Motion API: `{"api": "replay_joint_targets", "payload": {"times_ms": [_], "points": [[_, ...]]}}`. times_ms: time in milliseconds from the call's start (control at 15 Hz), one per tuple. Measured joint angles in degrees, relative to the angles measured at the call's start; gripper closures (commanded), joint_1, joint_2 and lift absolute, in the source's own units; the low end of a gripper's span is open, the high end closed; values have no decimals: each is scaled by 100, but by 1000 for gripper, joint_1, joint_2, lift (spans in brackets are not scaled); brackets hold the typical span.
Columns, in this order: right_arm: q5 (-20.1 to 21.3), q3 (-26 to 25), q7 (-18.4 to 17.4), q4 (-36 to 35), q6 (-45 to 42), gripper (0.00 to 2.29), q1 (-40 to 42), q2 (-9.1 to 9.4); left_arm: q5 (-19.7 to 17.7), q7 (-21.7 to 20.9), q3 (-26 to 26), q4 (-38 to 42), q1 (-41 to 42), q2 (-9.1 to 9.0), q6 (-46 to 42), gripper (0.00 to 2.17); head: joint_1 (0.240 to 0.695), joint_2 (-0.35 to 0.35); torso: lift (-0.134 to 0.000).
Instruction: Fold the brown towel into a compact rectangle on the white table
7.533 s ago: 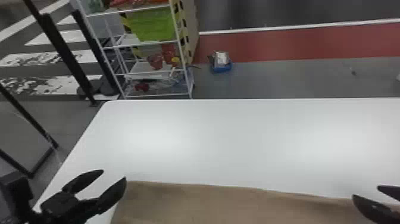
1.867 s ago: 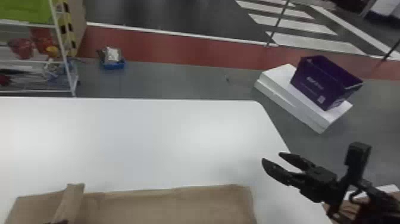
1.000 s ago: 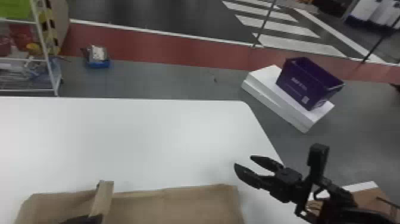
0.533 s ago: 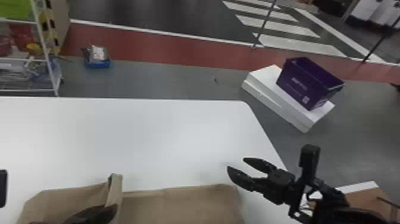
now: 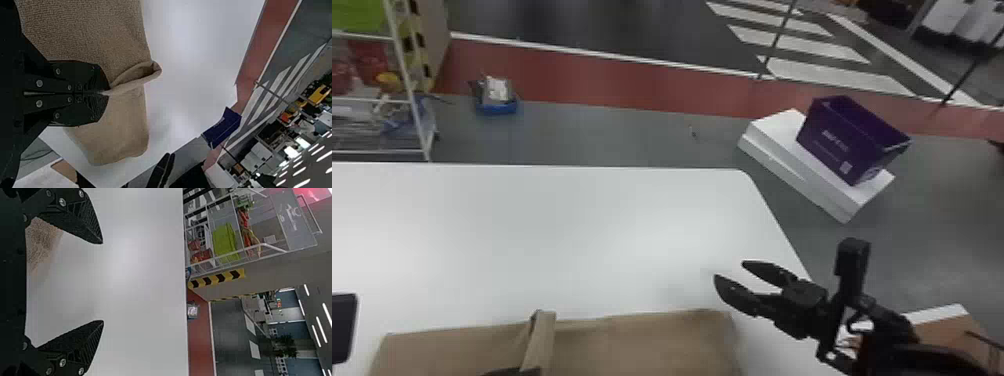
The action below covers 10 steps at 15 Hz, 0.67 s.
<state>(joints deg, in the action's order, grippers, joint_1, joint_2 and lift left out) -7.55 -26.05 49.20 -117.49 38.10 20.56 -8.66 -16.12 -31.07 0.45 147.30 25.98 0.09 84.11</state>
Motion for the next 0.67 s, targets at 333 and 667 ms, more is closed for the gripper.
{"api": "replay_joint_targets", "payload": {"times_ms": [333, 667], "points": [[3, 22, 11, 69, -48, 178, -25, -24, 195, 251, -459, -106, 8, 0, -471, 1312, 695, -350, -124], [-102, -115, 85, 88, -85, 144, 23, -41, 321, 390, -731, -245, -28, 0, -538, -1, 695, -350, -124]]}}
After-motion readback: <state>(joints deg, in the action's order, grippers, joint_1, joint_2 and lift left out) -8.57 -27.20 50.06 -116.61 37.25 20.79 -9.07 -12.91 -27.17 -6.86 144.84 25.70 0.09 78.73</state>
